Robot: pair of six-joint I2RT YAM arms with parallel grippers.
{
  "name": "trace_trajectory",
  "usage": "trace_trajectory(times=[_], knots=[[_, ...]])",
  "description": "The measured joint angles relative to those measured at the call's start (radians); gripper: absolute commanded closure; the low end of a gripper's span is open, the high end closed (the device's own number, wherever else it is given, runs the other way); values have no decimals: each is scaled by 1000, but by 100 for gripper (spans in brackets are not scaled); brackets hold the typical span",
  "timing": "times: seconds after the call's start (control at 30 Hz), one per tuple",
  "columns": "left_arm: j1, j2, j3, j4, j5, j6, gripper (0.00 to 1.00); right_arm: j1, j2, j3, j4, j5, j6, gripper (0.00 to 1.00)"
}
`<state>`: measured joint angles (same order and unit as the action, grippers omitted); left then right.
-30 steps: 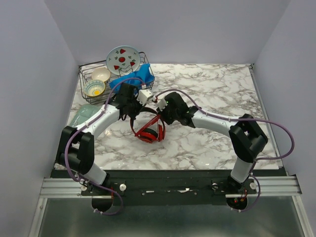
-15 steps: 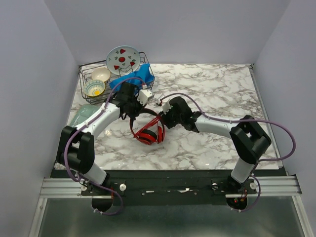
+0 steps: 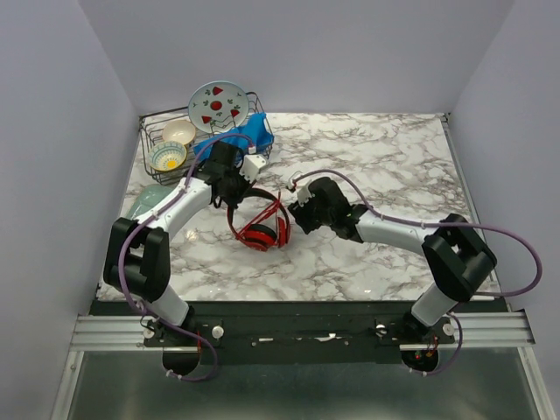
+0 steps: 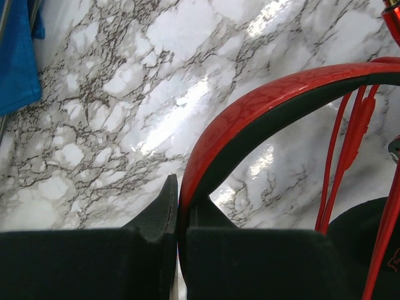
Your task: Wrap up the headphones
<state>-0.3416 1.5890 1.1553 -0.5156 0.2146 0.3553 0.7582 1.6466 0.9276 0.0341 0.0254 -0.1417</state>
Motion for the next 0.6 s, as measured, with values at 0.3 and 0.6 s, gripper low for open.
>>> trace_trajectory(times=[0.3, 0.6], knots=[[171, 47, 0, -5, -21, 50, 100, 0, -74, -5, -6, 35, -7, 39], [345, 119, -10, -4, -10, 109, 99, 0, -140, -14, -14, 45, -9, 39]])
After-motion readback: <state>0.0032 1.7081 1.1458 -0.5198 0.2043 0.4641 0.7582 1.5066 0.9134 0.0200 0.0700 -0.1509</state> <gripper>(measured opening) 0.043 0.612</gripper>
